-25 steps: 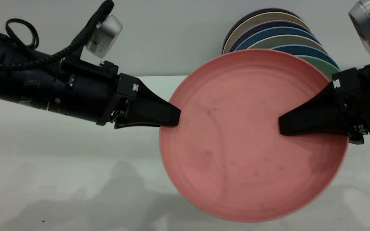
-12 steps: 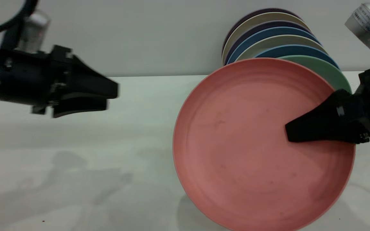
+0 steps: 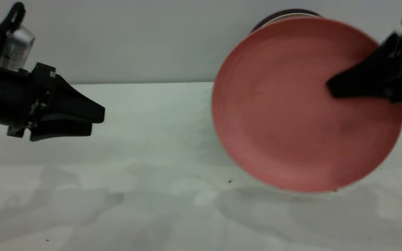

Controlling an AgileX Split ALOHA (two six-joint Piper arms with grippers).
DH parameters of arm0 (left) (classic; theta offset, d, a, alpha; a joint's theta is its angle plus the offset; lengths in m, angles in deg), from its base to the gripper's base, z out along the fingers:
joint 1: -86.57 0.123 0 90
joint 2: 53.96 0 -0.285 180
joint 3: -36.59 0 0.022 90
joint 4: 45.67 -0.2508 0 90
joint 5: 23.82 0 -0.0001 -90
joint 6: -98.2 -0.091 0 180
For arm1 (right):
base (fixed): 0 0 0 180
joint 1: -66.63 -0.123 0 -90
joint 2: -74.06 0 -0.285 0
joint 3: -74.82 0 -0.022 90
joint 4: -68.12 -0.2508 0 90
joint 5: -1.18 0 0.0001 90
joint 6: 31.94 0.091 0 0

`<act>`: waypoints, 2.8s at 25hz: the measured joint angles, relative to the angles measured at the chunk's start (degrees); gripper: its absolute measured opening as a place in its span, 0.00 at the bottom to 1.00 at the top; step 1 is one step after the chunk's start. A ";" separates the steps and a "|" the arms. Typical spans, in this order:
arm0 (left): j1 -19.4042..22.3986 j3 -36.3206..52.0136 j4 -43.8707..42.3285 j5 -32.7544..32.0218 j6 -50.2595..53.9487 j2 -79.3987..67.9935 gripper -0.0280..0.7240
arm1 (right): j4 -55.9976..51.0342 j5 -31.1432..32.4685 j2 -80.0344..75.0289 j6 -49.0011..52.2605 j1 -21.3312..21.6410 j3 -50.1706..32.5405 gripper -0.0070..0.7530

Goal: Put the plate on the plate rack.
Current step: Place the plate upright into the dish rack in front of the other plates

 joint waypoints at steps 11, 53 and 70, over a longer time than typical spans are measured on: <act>0.00 0.00 -0.13 1.02 0.14 0.00 0.64 | 21.26 -9.05 1.10 -0.04 0.00 9.32 0.18; 0.00 0.00 -0.13 3.43 0.21 0.00 0.64 | 21.80 -8.39 -6.43 -0.04 0.00 13.61 0.28; 0.00 0.00 -0.13 6.63 1.07 0.00 0.64 | 9.08 -8.44 -6.43 0.01 0.00 13.61 0.42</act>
